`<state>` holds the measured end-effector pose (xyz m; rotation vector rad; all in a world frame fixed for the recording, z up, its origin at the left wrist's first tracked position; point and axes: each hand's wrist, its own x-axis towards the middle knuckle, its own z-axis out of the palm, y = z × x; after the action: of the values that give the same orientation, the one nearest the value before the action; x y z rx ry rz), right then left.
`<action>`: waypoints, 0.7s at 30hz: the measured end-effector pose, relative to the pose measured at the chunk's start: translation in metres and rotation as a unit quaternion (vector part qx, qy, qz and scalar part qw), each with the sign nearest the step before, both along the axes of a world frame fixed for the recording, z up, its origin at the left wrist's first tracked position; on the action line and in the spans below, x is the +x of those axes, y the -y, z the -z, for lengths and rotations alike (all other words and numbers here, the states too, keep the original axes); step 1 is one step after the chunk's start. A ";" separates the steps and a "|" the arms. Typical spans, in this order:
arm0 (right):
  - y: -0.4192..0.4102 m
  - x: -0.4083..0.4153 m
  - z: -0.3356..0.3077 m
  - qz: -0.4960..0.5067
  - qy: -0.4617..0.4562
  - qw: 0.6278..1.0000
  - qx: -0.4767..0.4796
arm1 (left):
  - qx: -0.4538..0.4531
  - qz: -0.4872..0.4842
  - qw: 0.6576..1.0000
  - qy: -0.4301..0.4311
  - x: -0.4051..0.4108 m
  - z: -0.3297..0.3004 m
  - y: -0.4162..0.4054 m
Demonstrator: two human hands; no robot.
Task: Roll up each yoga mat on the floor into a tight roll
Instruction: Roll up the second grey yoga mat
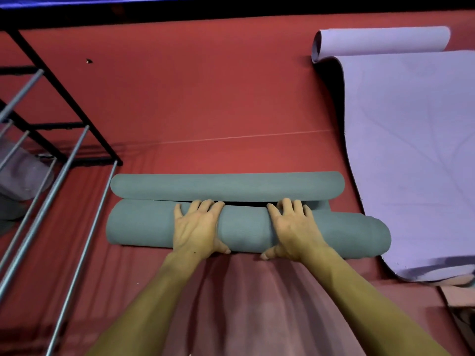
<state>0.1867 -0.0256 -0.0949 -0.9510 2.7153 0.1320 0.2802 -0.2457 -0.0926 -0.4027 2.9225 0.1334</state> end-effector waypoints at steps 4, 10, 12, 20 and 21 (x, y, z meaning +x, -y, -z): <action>-0.002 -0.003 -0.004 -0.019 0.012 1.000 0.006 | 0.022 0.013 0.999 0.031 0.002 -0.001 0.005; -0.006 -0.018 -0.018 0.002 0.140 0.990 0.016 | 0.077 0.007 0.994 0.071 0.010 -0.004 0.001; -0.004 -0.019 -0.020 0.003 0.139 0.990 0.012 | 0.090 -0.009 0.995 0.051 0.010 -0.008 -0.001; -0.004 -0.019 -0.023 0.019 0.111 0.993 -0.020 | 0.099 -0.058 0.993 -0.028 0.012 -0.007 -0.008; -0.003 -0.019 -0.023 0.022 0.113 0.993 -0.024 | 0.095 -0.060 0.993 -0.040 0.013 -0.007 -0.008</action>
<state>0.1682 -0.0227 -0.0716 -0.8616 2.5376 -0.0481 0.2932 -0.2377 -0.0857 -0.5542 2.9265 0.4499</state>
